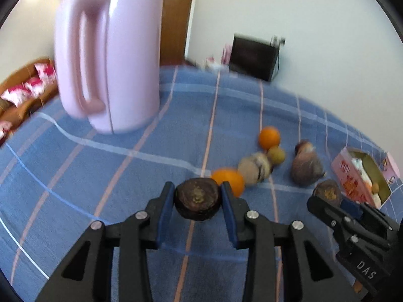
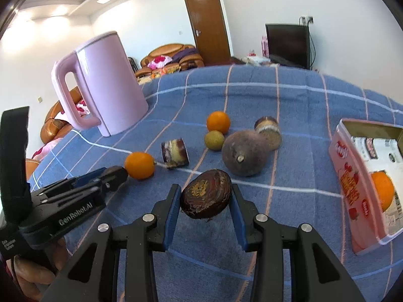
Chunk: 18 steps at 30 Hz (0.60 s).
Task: Organize fruits
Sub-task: 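Carry both dark fruits over the pink tin and open both tools to release them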
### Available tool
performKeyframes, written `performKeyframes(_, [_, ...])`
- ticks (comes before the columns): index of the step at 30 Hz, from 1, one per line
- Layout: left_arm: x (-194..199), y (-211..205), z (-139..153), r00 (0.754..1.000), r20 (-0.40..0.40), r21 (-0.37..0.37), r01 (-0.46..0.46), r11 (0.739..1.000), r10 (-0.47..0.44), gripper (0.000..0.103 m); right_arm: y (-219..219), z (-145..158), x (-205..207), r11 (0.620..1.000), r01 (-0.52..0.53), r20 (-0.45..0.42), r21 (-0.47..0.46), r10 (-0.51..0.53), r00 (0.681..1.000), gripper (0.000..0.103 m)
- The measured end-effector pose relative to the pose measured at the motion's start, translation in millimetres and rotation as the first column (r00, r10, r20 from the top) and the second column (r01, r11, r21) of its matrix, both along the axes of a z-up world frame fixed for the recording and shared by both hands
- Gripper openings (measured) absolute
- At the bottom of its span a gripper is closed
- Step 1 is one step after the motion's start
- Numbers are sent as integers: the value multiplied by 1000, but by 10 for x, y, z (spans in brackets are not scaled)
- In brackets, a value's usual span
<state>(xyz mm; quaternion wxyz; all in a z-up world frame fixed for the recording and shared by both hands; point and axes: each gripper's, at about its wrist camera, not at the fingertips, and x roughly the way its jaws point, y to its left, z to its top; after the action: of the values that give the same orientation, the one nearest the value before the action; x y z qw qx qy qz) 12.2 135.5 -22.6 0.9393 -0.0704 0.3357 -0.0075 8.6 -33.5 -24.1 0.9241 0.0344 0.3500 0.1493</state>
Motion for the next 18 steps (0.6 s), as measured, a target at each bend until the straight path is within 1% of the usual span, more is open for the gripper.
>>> performKeyframes(2, [-78,-1,97,997,78,-12,5,1000,-4,39,-2,66,-49,1000,14,50,-19,-13,999,41])
performKeyframes(3, [-115,7,145,993,116,-37,21,999,-17,39,-7,107,-83,999,25,82,-27,-23,996,41])
performKeyframes(5, [-163,15,194,986,160,-77,51,996,-38,39,-33,192,-147,998,48,142,-37,-43,989,41])
performKeyframes(7, [-183,6,224,979,192,-101,83,991,-63,39,-62,265,-195,997,63,188,-42,-54,981,41])
performKeyframes(9, [-198,-43,233,975,209,-93,101,991,-80,39,-106,335,-251,996,72,235,-47,-59,970,41])
performKeyframes(12, [-188,-170,223,972,219,-38,99,994,-88,39,-189,408,-315,995,78,284,-57,-59,957,41])
performKeyframes(13, [-185,-216,220,971,219,-21,101,995,-94,39,-222,416,-324,995,79,291,-61,-58,955,41])
performKeyframes(15, [-173,-275,213,971,213,-18,116,993,-109,39,-298,416,-332,994,82,293,-67,-59,954,41])
performKeyframes(18, [-201,-364,218,971,215,-5,109,994,-105,39,-393,389,-327,992,97,285,-84,-69,956,41])
